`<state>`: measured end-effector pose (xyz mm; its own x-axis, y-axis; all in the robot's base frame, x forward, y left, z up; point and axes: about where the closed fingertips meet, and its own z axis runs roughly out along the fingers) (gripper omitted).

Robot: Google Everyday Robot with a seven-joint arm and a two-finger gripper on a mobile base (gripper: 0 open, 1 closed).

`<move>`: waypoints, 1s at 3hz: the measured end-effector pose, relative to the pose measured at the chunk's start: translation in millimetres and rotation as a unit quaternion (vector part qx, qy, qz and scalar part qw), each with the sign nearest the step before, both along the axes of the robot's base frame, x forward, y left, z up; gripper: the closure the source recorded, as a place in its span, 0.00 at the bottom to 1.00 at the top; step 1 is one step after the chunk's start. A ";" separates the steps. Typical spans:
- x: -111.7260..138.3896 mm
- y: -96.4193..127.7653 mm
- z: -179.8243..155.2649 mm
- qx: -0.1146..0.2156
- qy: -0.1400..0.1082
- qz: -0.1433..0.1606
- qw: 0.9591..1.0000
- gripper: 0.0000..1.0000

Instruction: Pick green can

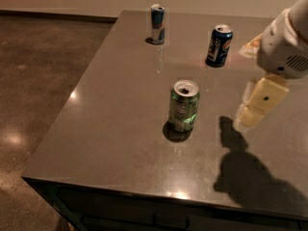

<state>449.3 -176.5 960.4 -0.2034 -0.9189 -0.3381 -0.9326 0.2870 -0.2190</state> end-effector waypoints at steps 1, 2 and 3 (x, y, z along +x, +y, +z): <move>1.4 23.1 -10.0 0.033 -0.005 0.004 0.999 0.00; 7.5 58.5 -25.0 0.065 -0.009 0.019 0.998 0.00; 20.5 76.6 -39.7 0.085 -0.003 0.026 0.996 0.00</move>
Offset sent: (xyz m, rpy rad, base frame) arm 0.0092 0.0846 -0.0378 0.1806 -0.0211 0.0630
